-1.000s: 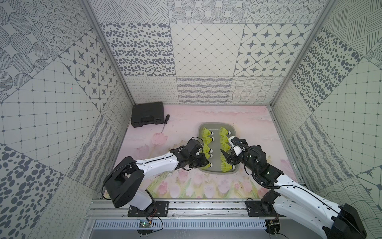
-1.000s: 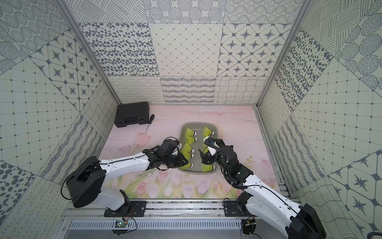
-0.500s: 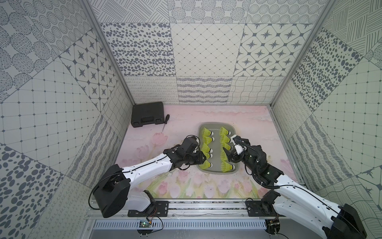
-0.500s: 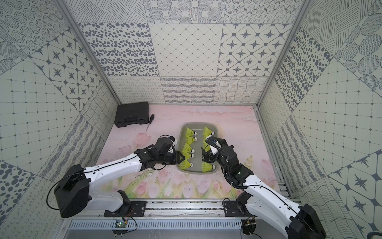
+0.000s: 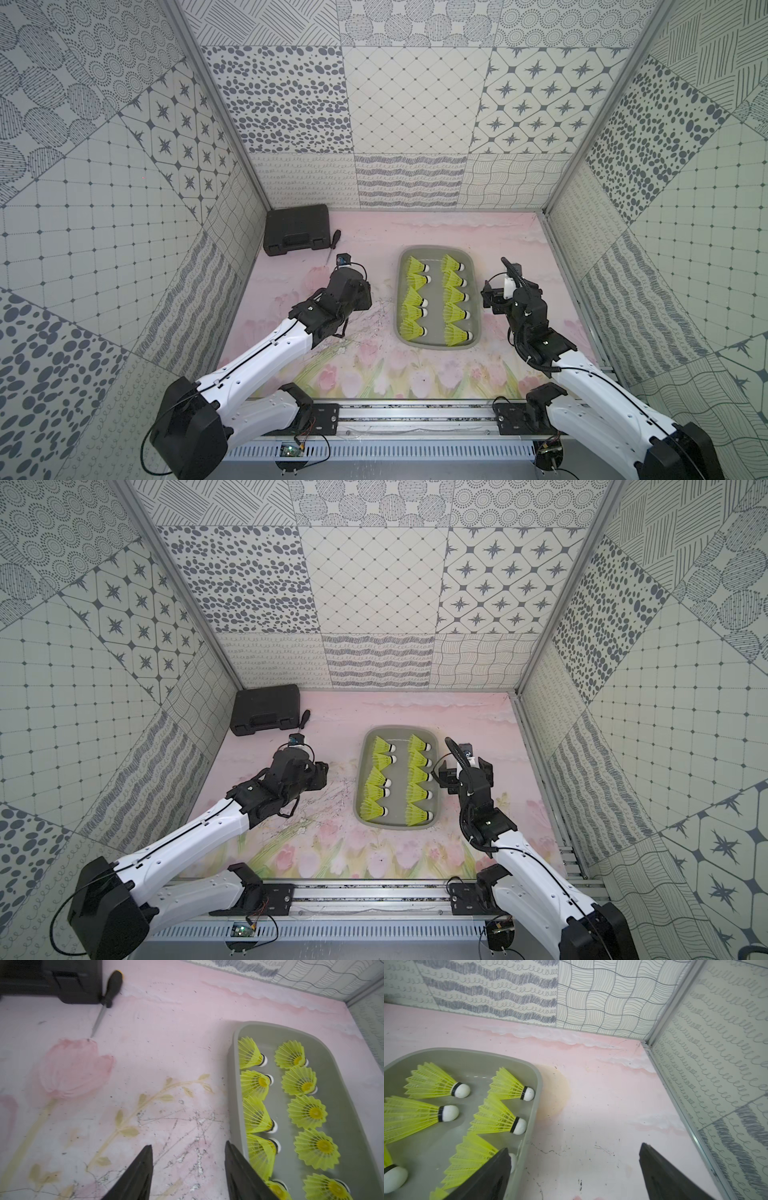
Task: Put the shuttlecocks into the storage box
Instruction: Reset both arms
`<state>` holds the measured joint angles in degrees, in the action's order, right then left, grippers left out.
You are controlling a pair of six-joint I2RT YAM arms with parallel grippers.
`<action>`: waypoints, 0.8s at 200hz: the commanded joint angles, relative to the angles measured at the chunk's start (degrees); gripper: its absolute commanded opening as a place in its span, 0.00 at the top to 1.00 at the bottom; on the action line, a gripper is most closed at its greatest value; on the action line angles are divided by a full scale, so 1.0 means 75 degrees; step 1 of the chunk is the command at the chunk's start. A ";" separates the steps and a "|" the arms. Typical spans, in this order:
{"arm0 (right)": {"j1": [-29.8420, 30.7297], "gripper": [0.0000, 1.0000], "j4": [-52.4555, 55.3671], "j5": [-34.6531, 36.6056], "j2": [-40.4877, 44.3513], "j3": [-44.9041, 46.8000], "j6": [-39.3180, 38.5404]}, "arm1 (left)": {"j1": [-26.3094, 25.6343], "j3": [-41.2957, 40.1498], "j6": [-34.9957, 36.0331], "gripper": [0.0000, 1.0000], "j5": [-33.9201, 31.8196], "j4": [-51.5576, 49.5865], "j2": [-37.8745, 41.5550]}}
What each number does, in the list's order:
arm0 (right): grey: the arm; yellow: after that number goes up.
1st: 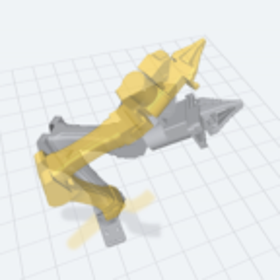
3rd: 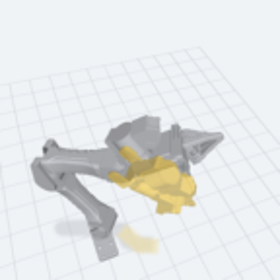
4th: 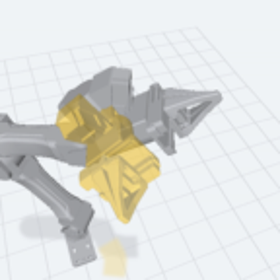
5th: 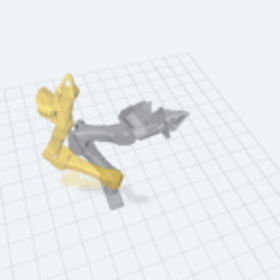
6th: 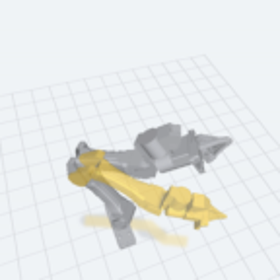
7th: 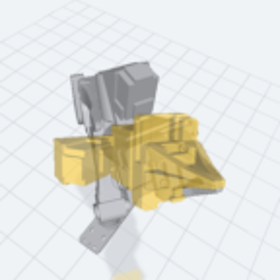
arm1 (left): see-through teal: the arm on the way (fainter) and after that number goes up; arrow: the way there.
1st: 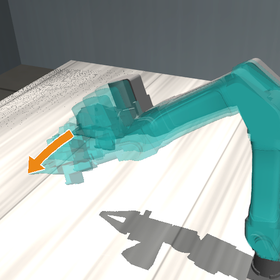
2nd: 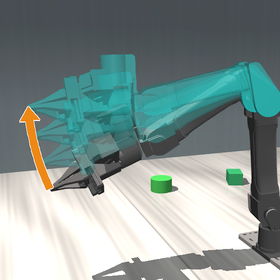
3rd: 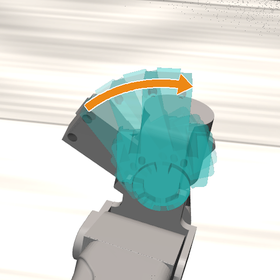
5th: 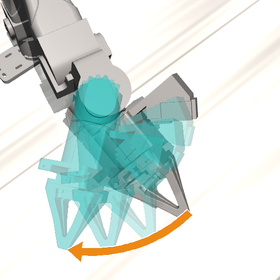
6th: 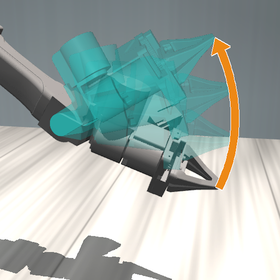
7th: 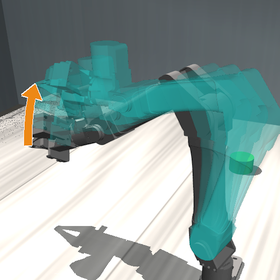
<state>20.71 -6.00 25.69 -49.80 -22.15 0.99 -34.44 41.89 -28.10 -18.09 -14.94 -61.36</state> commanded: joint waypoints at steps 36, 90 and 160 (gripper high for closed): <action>-0.1109 0.00 -0.0697 -0.0029 -0.0669 0.0230 0.0515 | 0.1432 -0.1196 0.2817 0.34 -0.1897 0.2838 0.0263; -0.1815 0.00 -0.0917 -0.0496 -0.1489 0.0227 0.0867 | 0.2666 -0.1656 0.2730 0.31 -0.1013 0.3408 -0.0154; -0.2132 0.00 -0.1666 -0.1508 -0.2190 0.0089 0.0602 | 0.4056 -0.2308 0.2153 0.23 0.0465 0.4048 -0.0673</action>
<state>5.61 -13.32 17.85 -64.62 -20.75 5.58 -8.21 26.09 -11.11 -21.96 7.81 -64.14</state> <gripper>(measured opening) 0.999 0.753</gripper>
